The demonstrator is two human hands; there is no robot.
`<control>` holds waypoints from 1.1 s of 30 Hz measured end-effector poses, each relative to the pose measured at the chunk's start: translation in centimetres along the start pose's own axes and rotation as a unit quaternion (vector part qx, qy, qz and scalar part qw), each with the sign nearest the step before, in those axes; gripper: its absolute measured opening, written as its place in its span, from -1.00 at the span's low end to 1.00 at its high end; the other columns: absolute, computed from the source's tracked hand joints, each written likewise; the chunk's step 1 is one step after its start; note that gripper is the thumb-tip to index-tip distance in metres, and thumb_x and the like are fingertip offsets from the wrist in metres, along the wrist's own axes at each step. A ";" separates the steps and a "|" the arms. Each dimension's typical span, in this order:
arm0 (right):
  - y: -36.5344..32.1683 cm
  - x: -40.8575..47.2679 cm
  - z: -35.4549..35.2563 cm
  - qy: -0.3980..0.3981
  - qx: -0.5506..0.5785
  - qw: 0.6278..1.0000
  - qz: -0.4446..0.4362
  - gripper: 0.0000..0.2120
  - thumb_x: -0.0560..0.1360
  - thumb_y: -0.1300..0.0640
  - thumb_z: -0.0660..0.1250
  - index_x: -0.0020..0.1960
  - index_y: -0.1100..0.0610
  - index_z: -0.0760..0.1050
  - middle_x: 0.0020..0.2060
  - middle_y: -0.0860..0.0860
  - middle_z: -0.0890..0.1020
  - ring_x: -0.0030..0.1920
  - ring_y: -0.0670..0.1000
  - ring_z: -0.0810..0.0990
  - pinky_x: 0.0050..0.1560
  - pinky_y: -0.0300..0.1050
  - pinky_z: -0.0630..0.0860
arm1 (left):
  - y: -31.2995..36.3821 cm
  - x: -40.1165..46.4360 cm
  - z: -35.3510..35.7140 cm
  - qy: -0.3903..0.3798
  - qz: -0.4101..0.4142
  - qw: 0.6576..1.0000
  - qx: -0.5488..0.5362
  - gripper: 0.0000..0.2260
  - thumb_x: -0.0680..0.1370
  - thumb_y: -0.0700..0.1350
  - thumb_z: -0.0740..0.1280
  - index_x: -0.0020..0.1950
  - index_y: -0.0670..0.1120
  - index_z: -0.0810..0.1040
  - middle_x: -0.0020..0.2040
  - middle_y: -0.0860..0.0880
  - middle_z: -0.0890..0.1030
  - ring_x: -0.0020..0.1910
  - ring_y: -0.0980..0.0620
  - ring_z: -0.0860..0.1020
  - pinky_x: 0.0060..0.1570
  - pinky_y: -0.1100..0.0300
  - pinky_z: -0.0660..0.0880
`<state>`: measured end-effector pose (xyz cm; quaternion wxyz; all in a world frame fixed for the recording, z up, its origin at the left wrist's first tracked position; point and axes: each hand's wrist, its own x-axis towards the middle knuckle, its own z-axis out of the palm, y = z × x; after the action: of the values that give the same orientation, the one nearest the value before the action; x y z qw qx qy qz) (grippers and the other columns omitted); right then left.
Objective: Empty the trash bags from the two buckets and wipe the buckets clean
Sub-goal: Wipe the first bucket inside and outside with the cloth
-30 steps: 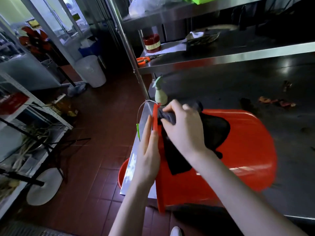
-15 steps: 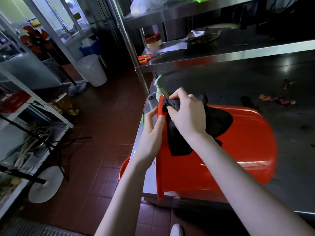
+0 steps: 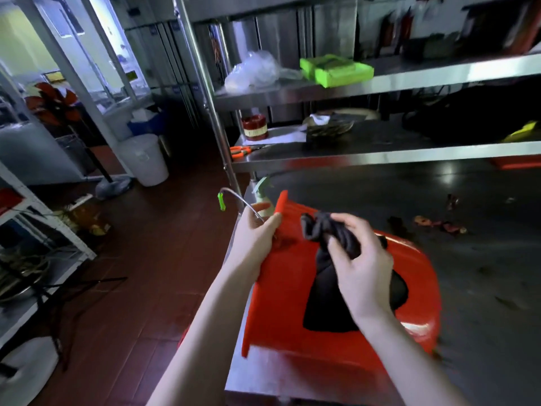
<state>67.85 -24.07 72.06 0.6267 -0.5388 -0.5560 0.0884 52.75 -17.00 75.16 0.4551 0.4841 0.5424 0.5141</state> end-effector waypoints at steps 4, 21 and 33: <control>-1.4 4.7 -0.9 0.006 0.002 1.000 -0.018 -0.72 0.48 0.25 0.40 0.18 0.07 0.54 0.05 -0.11 0.62 0.11 -0.06 0.58 0.16 -0.15 0.48 | 1.2 0.0 -1.5 -0.065 0.100 0.991 0.055 -0.84 0.53 -0.22 0.38 0.02 -0.02 0.47 -0.17 -0.09 0.62 -0.30 0.00 0.60 -0.36 0.17 0.49; -1.3 9.4 -0.9 -0.147 -0.112 0.982 -0.038 -0.77 0.49 0.12 0.39 0.11 -0.10 0.52 -0.06 -0.03 0.65 0.01 -0.06 0.62 0.07 -0.16 0.52 | 3.2 1.8 -9.3 -0.252 0.172 0.926 0.224 -0.59 0.44 -0.44 0.41 -0.28 -0.09 0.23 0.06 -0.06 0.70 0.19 0.17 0.59 0.01 0.18 0.52; -0.5 0.9 -3.4 -0.164 -0.088 0.982 0.008 -0.82 0.49 0.15 0.43 0.06 -0.04 0.56 -0.09 -0.19 0.66 -0.01 -0.21 0.62 0.00 -0.27 0.51 | 6.7 2.4 -2.5 0.013 0.189 0.965 0.183 -0.68 0.56 0.04 0.34 -0.18 -0.21 0.44 -0.28 0.13 0.70 -0.46 0.25 0.49 -0.46 0.32 0.34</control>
<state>70.64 -25.58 73.69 0.4763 -0.5746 -0.6524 0.1318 50.41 -14.86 82.04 0.2461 0.6461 0.5314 0.4895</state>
